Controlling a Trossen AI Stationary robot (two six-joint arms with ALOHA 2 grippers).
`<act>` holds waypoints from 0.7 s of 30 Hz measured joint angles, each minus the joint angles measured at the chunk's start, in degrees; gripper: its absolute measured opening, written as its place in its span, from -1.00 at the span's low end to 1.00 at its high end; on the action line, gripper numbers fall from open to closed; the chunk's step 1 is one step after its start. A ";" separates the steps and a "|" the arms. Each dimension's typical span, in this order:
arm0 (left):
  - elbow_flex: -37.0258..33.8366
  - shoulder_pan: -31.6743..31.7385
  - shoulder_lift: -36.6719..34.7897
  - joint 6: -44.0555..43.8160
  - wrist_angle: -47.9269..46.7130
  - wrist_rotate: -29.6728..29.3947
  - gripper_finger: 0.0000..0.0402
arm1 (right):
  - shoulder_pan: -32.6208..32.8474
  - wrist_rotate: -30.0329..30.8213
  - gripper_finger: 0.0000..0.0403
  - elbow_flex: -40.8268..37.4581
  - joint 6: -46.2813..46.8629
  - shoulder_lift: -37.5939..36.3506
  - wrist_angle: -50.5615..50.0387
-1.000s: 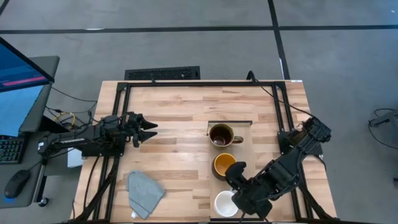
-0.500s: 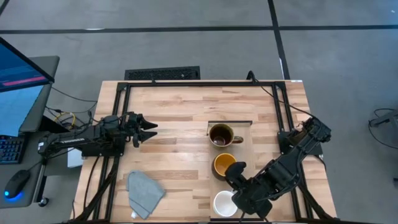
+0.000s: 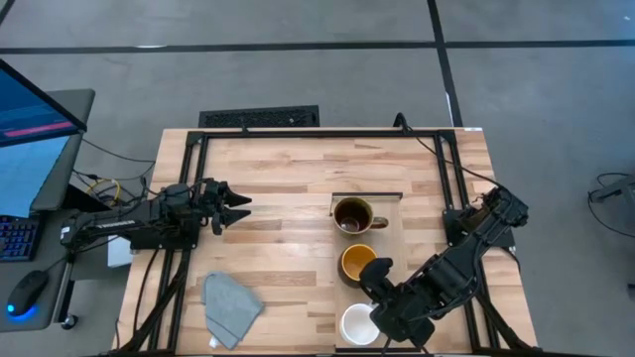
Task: Stack small to large cups/mugs on shelf
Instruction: Put the white mug on the shelf
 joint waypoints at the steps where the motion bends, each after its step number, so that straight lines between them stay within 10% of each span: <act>1: 0.00 0.00 0.00 0.00 0.00 -0.02 0.30 | 0.00 0.00 -0.16 0.00 0.00 0.00 0.00; 21: 0.00 0.00 0.00 0.01 0.00 -0.02 0.30 | 0.00 -0.19 0.14 0.02 1.53 -0.09 -0.24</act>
